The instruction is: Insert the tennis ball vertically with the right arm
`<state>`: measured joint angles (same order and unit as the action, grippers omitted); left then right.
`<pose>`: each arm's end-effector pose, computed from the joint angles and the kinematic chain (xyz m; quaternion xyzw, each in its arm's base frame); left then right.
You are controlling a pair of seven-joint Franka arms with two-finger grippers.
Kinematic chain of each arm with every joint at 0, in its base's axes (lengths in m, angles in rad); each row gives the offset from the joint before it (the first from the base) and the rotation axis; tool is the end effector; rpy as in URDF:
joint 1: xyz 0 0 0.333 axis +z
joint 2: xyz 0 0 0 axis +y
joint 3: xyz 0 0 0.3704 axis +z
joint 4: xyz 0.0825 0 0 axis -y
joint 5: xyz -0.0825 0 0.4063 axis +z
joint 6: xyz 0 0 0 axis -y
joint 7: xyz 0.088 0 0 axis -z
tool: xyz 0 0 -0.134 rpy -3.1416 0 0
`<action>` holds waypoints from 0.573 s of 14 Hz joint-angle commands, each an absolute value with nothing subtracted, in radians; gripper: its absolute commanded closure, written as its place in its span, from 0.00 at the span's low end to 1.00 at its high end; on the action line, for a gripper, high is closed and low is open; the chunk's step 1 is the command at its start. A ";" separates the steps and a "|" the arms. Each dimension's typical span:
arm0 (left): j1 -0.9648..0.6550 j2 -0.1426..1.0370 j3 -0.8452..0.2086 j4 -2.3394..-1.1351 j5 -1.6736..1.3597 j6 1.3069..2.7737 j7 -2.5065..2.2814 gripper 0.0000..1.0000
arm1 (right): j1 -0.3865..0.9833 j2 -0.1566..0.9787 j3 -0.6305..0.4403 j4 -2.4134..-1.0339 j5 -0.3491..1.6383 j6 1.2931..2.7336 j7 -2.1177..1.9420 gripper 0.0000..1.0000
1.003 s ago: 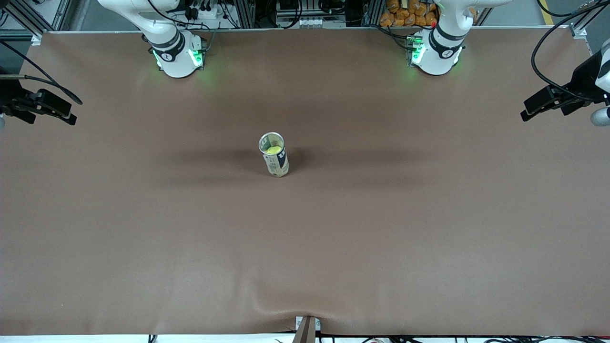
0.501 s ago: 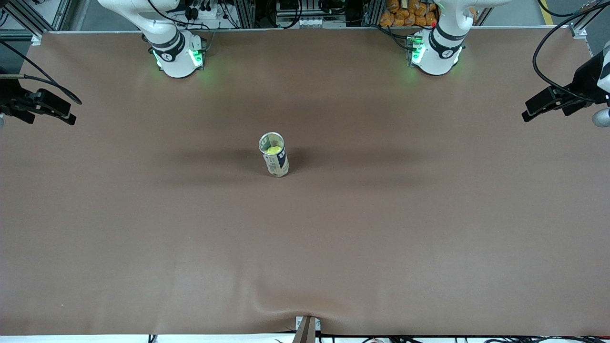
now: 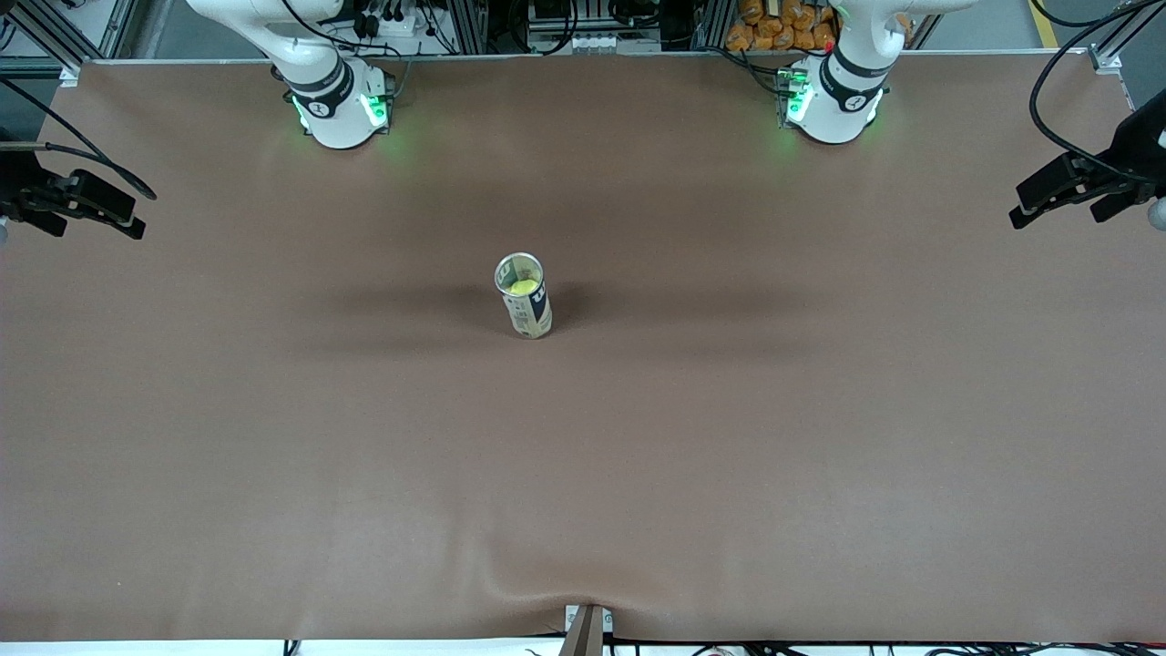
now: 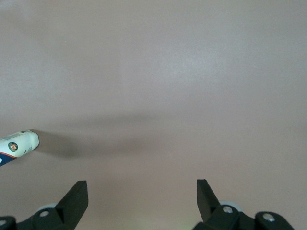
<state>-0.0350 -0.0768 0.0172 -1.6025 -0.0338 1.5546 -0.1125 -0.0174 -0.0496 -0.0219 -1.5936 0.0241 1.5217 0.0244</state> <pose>0.5477 -0.0139 0.6780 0.9986 0.0468 0.0133 0.0185 0.5527 -0.0187 0.6645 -0.9994 0.0314 0.0111 0.0127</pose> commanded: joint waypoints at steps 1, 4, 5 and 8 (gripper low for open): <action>-0.034 -0.081 0.020 -1.597 -0.043 1.555 -0.092 0.00 | -0.012 -0.067 -0.023 -1.600 0.012 1.523 0.026 0.00; -0.034 -0.078 0.015 -1.597 -0.029 1.555 -0.083 0.00 | -0.012 -0.067 -0.023 -1.600 0.014 1.523 0.026 0.00; -0.034 -0.078 0.015 -1.597 -0.029 1.555 -0.083 0.00 | -0.014 -0.066 -0.025 -1.600 0.014 1.523 0.026 0.00; -0.034 -0.078 0.015 -1.597 -0.031 1.555 -0.081 0.00 | -0.015 -0.058 -0.025 -1.586 0.014 1.522 0.025 0.00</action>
<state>-0.0350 -0.0767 0.0167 -1.6025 -0.0337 1.5546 -0.0974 -0.0174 -0.0495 -0.0230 -1.5926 0.0241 1.5228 0.0245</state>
